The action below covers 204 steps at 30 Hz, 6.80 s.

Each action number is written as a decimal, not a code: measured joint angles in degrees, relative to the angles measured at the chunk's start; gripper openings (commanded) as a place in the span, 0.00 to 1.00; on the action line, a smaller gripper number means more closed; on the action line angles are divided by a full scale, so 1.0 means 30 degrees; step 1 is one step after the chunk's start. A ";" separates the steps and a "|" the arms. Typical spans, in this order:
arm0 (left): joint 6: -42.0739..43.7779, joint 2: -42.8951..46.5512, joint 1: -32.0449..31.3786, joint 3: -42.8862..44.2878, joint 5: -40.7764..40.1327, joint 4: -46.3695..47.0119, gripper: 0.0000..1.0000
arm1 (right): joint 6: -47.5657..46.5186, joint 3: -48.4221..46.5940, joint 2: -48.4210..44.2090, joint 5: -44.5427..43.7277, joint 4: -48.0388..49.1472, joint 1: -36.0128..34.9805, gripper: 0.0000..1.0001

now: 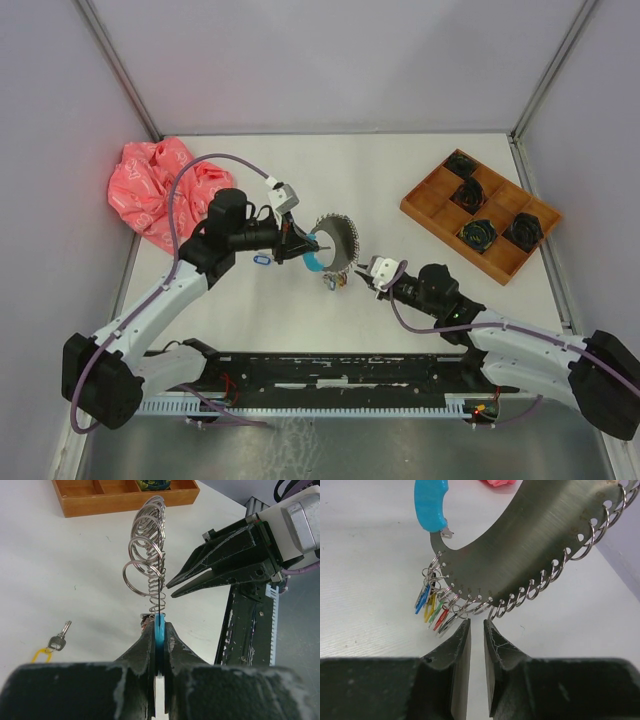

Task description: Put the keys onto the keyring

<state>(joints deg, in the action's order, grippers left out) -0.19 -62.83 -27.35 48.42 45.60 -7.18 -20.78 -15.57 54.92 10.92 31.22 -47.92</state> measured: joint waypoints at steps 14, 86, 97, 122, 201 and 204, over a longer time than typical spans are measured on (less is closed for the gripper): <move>-0.0058 0.0022 -0.0015 0.0000 0.0364 0.0036 0.03 | 0.0998 0.0131 0.0838 -0.0124 0.1086 0.0000 0.27; -0.1719 -0.0386 -0.0138 0.0000 0.0372 0.0291 0.03 | 0.1457 0.0168 0.1217 -0.0321 0.1632 0.0007 0.01; -0.6084 -0.1377 -0.0131 -0.1180 0.0510 0.4175 0.10 | 0.1326 0.0743 -0.2076 -0.1290 -0.0699 0.0066 0.01; -0.8779 -0.4029 -0.0029 -0.4867 -0.3257 0.6856 0.46 | 0.1341 0.1093 -0.5625 -0.0189 -0.5078 0.0007 0.01; 0.0605 -0.4838 -0.2550 -0.7497 0.3242 1.9577 0.36 | 0.1654 -0.6025 -0.0874 0.3920 -1.0265 0.0736 0.01; 0.1821 -0.4969 -0.2550 -0.6914 0.3869 1.8753 0.35 | 0.1413 -0.5960 -0.0801 0.4473 -1.0185 0.0874 0.01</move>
<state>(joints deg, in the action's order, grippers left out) 5.28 -77.73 -35.00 27.68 57.21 49.08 -16.53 -33.45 52.51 24.34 0.67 -45.30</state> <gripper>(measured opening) 0.359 0.012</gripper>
